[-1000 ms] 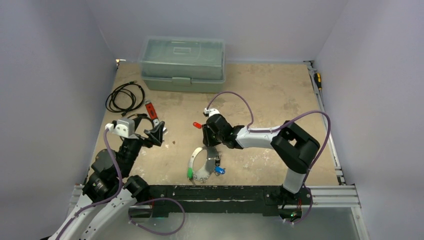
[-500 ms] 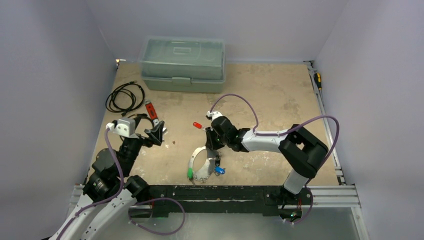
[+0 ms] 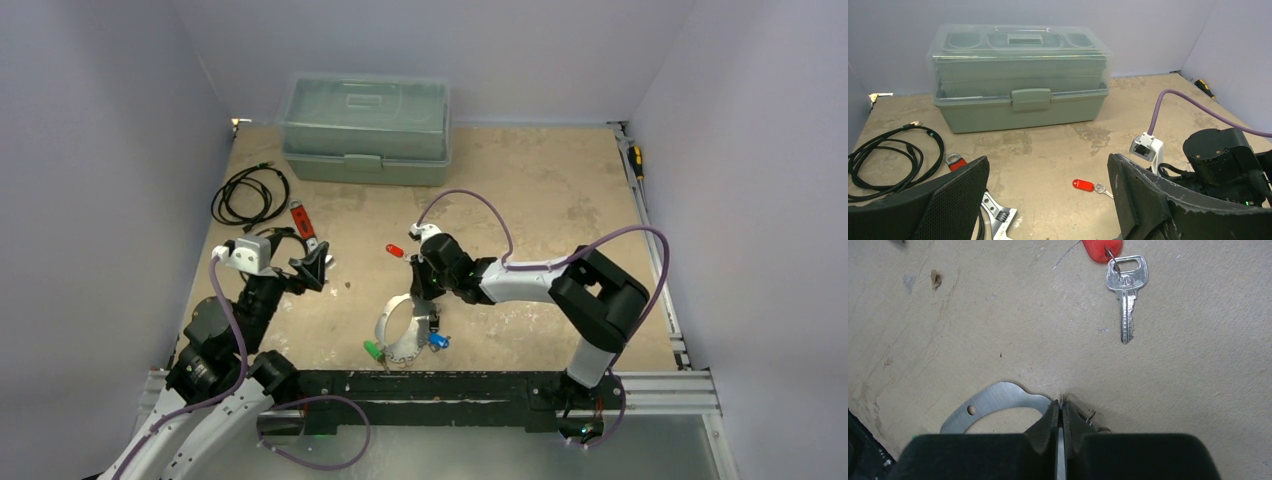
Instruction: Put the keys on the keyring
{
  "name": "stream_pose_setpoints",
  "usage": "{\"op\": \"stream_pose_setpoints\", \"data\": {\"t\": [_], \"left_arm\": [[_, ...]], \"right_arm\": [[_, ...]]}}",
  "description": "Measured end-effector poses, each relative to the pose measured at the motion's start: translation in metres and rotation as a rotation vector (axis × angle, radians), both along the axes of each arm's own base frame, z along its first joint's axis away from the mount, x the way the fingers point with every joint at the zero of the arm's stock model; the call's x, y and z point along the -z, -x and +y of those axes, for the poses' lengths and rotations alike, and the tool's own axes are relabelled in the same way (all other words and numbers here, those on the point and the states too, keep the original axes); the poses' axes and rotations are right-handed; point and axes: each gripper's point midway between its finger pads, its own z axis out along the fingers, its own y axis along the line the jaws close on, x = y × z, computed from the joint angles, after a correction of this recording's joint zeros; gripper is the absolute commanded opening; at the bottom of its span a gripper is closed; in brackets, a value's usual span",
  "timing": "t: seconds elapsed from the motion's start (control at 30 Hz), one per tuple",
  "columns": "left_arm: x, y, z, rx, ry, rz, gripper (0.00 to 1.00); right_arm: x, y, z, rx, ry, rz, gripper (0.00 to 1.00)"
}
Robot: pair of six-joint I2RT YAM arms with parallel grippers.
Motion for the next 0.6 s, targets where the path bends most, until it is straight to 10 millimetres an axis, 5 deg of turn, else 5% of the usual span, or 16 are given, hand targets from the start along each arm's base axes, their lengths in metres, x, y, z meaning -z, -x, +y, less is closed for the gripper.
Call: {"op": "stream_pose_setpoints", "data": {"t": [0.4,0.6], "left_arm": [[-0.001,0.001,-0.002,0.014,-0.001,-0.003,0.88],[-0.004,0.007,-0.018,0.110,-0.004,-0.021,0.87]], "right_arm": [[-0.006,0.002,-0.003,-0.066,0.017,-0.045,0.00],[-0.075,0.018,-0.004,-0.208,-0.093,-0.179,0.00]]}}
